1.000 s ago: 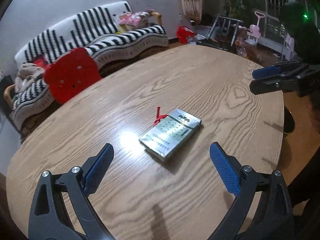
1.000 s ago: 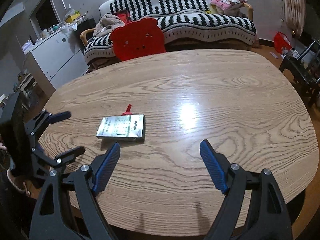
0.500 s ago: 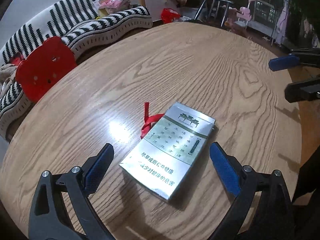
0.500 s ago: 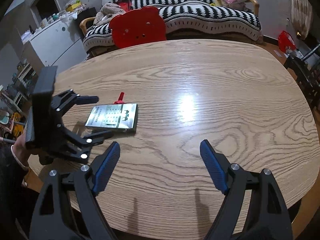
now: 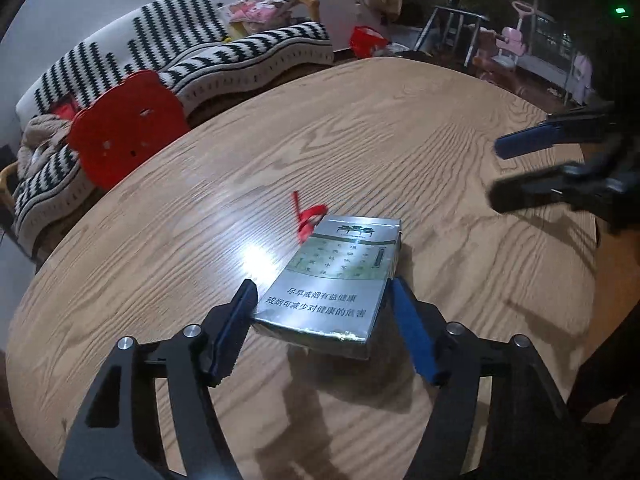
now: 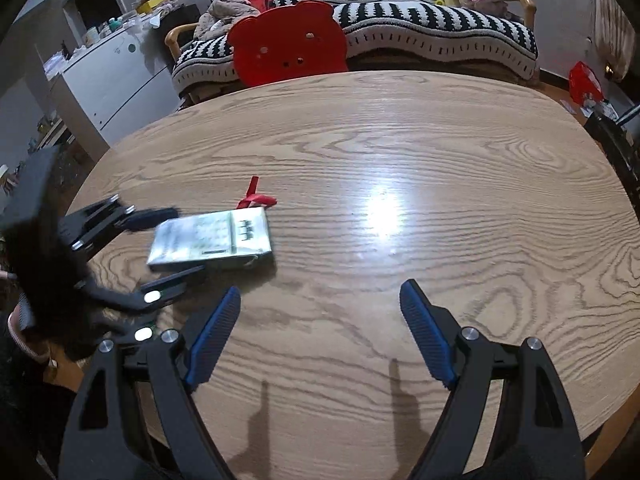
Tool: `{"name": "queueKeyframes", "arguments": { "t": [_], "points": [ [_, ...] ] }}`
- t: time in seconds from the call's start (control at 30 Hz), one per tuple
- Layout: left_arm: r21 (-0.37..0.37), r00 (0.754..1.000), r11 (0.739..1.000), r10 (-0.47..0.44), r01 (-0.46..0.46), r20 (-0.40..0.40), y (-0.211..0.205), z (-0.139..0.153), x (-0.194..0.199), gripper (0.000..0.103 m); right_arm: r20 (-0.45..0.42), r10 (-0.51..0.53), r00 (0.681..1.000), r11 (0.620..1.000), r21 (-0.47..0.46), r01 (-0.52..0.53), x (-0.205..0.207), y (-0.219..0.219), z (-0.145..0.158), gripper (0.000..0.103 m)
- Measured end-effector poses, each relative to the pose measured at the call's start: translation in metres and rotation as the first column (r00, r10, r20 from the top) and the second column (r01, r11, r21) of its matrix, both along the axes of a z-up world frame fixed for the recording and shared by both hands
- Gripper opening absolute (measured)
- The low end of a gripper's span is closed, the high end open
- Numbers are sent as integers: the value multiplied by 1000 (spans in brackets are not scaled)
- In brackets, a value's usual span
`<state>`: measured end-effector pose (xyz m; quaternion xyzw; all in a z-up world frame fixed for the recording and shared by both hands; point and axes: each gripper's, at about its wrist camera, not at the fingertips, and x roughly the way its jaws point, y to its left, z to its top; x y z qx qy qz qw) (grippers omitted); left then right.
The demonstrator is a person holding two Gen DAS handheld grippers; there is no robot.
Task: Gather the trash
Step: 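Grasp the white cigarette pack with the left tool while the right tool grasps the red ribbon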
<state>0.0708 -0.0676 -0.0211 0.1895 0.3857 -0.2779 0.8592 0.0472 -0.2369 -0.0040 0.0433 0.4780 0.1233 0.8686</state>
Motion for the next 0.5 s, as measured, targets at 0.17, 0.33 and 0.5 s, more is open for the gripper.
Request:
{"name": "queueKeyframes", "arguments": {
  "t": [0.17,0.33,0.5],
  "points": [
    [-18,998,998,61,-61,-29,34,-1,-8,67,-21,18,1000,999,-34,-18,18,24,-15,79],
    [31,993,997,72,-69,-94,51,-22,-14,76,-32,29,999,999,-28,-30,31,43,-21,79],
    [52,998,998,41,-39,-44,47,-25,-19,82,-15,62,998,997,-41,-63,42,60,-22,79]
  ]
}}
